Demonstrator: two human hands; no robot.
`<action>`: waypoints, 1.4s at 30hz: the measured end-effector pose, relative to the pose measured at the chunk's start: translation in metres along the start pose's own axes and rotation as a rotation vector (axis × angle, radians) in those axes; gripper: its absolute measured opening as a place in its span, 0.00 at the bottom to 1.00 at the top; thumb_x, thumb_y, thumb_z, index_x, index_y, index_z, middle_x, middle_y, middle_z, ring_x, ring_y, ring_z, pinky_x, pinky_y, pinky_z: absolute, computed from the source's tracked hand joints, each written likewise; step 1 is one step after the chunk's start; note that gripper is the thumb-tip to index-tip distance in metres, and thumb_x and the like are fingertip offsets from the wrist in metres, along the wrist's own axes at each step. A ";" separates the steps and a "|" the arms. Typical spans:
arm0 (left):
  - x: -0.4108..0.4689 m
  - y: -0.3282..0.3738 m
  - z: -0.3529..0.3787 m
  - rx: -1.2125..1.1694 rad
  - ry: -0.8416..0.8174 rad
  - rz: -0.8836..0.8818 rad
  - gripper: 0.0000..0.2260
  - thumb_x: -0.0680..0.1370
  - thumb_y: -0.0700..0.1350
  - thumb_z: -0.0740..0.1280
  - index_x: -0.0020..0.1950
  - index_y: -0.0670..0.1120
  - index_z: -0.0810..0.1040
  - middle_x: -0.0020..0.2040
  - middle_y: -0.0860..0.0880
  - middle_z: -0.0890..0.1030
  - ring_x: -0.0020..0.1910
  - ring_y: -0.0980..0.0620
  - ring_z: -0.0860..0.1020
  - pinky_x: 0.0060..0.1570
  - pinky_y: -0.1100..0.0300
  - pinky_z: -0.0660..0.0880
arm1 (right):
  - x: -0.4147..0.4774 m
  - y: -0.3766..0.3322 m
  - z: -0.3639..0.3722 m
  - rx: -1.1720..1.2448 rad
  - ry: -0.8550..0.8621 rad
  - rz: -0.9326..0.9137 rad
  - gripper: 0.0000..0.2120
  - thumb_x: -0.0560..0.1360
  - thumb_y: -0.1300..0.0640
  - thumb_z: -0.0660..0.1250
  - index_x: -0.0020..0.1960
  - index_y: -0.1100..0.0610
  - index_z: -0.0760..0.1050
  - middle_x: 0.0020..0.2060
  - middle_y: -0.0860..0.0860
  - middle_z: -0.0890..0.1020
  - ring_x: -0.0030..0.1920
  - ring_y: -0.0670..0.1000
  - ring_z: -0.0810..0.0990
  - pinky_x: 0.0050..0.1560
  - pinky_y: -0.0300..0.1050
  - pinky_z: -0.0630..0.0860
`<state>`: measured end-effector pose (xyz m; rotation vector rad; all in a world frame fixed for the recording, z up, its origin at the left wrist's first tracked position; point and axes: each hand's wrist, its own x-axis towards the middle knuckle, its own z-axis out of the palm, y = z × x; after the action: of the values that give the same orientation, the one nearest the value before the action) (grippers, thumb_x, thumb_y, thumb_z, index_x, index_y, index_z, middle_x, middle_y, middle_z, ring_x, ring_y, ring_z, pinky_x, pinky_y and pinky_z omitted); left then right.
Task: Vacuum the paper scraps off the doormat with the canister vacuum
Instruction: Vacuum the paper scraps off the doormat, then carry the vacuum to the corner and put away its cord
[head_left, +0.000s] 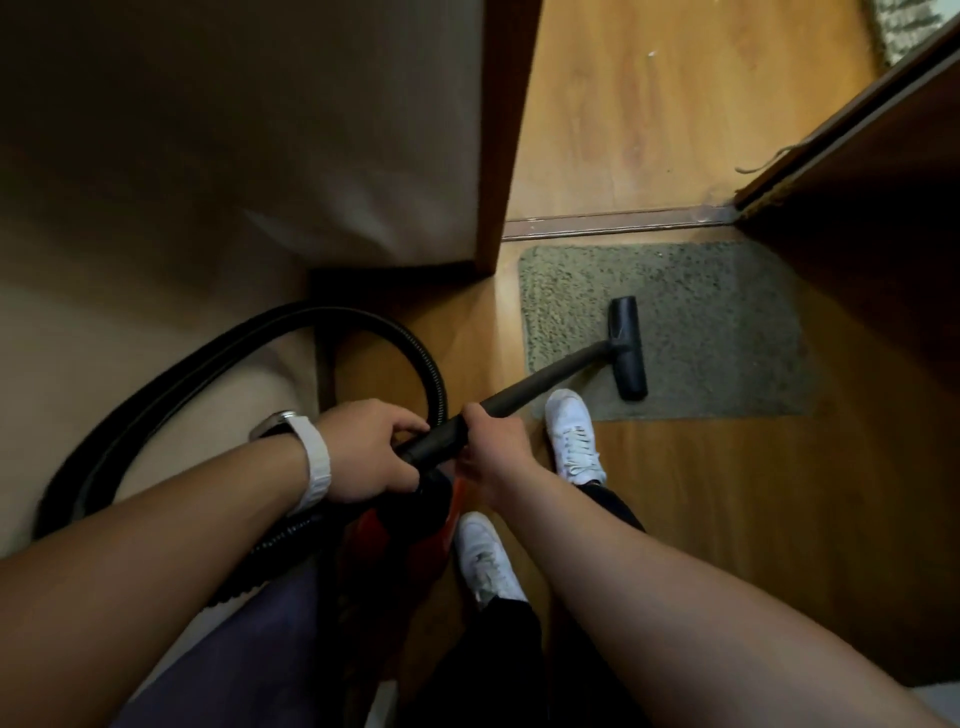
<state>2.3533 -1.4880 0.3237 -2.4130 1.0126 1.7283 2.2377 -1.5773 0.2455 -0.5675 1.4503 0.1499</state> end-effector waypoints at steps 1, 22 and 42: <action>-0.005 -0.004 0.003 0.008 0.001 0.005 0.24 0.67 0.49 0.74 0.62 0.60 0.77 0.43 0.56 0.83 0.41 0.55 0.80 0.45 0.57 0.79 | -0.003 0.006 0.001 -0.016 -0.006 -0.002 0.16 0.80 0.58 0.65 0.64 0.65 0.70 0.46 0.61 0.79 0.40 0.56 0.82 0.23 0.39 0.75; -0.028 0.026 -0.023 0.438 0.086 -0.105 0.12 0.71 0.52 0.69 0.52 0.49 0.75 0.44 0.48 0.79 0.41 0.47 0.78 0.35 0.56 0.72 | 0.017 -0.023 -0.026 -1.336 -0.534 -1.491 0.18 0.73 0.52 0.73 0.61 0.55 0.77 0.53 0.50 0.79 0.52 0.51 0.76 0.54 0.46 0.76; -0.091 0.002 0.165 -0.570 1.060 -0.371 0.13 0.74 0.47 0.70 0.58 0.50 0.78 0.49 0.54 0.79 0.47 0.56 0.76 0.45 0.66 0.72 | 0.027 -0.003 0.012 -1.524 -0.887 -1.621 0.16 0.74 0.49 0.72 0.57 0.57 0.78 0.47 0.49 0.78 0.49 0.54 0.77 0.44 0.44 0.73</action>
<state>2.1954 -1.3850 0.3369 -3.6376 -0.0696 0.5710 2.2538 -1.5808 0.2204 -2.3086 -0.5309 0.1357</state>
